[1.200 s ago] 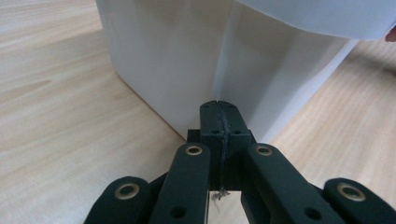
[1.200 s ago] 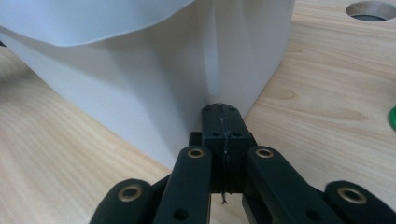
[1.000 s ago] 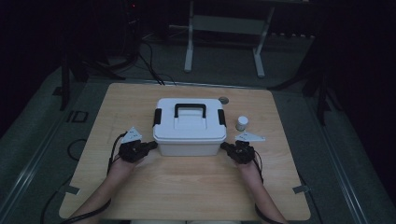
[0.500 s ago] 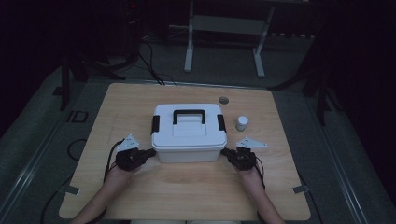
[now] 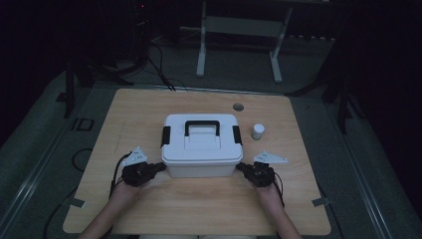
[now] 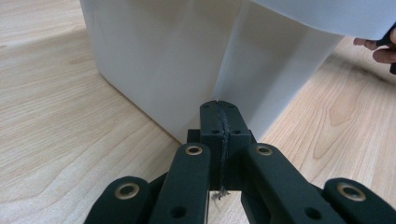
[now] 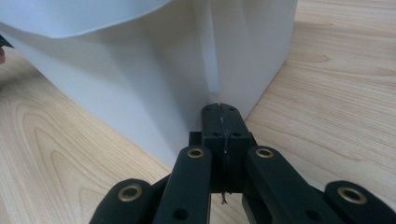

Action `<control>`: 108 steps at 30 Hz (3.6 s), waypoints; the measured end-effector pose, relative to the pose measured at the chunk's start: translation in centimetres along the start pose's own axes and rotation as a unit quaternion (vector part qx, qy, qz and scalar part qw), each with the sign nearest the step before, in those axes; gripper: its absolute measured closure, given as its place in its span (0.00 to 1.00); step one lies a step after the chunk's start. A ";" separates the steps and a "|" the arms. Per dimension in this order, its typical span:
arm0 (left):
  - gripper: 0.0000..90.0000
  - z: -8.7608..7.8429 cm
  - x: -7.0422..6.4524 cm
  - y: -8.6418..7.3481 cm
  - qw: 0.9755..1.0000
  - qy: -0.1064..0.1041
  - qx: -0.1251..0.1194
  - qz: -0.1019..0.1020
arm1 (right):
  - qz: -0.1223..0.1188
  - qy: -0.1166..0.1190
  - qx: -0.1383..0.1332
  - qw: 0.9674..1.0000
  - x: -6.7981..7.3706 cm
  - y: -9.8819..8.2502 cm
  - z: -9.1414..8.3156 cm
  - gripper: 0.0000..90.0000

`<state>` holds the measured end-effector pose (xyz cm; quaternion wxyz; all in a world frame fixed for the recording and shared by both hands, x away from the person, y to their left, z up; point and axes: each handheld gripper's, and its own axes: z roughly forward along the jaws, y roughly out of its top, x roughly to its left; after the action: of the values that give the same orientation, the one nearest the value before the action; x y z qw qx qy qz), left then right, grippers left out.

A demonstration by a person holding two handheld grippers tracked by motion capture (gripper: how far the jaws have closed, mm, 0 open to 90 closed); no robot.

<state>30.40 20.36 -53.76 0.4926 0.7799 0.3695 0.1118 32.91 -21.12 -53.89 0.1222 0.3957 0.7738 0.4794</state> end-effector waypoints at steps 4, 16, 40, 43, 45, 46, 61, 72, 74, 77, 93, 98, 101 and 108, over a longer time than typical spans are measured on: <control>0.99 0.1 0.2 0.1 1.000 0.002 -0.001 -0.003 | -0.001 0.000 0.002 1.000 0.0 0.1 0.1 1.00; 1.00 0.4 1.3 0.3 1.000 0.009 -0.008 -0.016 | 0.010 -0.005 0.000 1.000 -0.2 0.6 1.1 1.00; 0.91 0.5 2.3 0.5 1.000 0.001 -0.004 -0.031 | 0.009 -0.004 0.002 1.000 -0.5 1.0 1.6 1.00; 0.80 0.1 2.7 0.1 0.999 -0.002 0.010 -0.034 | 0.001 -0.014 -0.002 1.000 -0.7 1.0 1.3 0.95; 0.64 -0.3 3.0 -0.1 0.999 0.002 0.024 -0.043 | 0.007 -0.015 -0.007 1.000 -1.1 0.8 0.8 0.78; 0.59 -0.6 3.2 -0.3 0.999 0.007 0.024 -0.044 | 0.010 -0.014 -0.011 1.000 -1.3 0.7 0.6 0.68; 0.33 -4.9 5.6 1.6 0.999 0.011 0.027 -0.037 | 0.012 -0.012 -0.015 1.000 -2.9 -2.2 -4.2 0.16; 0.33 -5.2 5.5 6.9 1.000 -0.009 0.005 0.001 | 0.034 -0.032 -0.011 0.999 -4.1 -3.3 -5.3 0.16; 0.34 -5.1 5.4 7.9 1.000 -0.016 -0.002 0.005 | 0.034 -0.031 -0.009 0.999 -4.1 -3.4 -5.3 0.16; 0.35 -4.7 5.1 9.3 1.000 -0.026 -0.005 0.015 | 0.034 -0.030 -0.010 0.999 -4.1 -3.4 -5.3 0.16; 0.38 0.3 3.2 15.7 0.997 -0.040 0.012 0.068 | 0.035 -0.026 -0.011 0.999 -4.1 -3.6 -5.3 0.16; 0.40 1.5 2.9 16.5 0.996 -0.048 0.020 0.073 | 0.037 -0.024 -0.012 0.999 -4.1 -3.7 -5.3 0.16; 0.44 2.9 2.6 17.2 0.994 -0.045 0.037 0.088 | 0.038 -0.022 -0.013 0.999 -4.2 -3.7 -5.4 0.16; 0.52 4.5 2.4 18.1 0.990 -0.058 0.060 0.116 | 0.039 -0.019 -0.012 0.999 -4.3 -3.8 -5.4 0.16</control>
<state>42.95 14.55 -40.97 0.4488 0.8509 0.2540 0.1002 30.79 -28.54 -55.10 0.1222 0.4330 0.7497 0.4854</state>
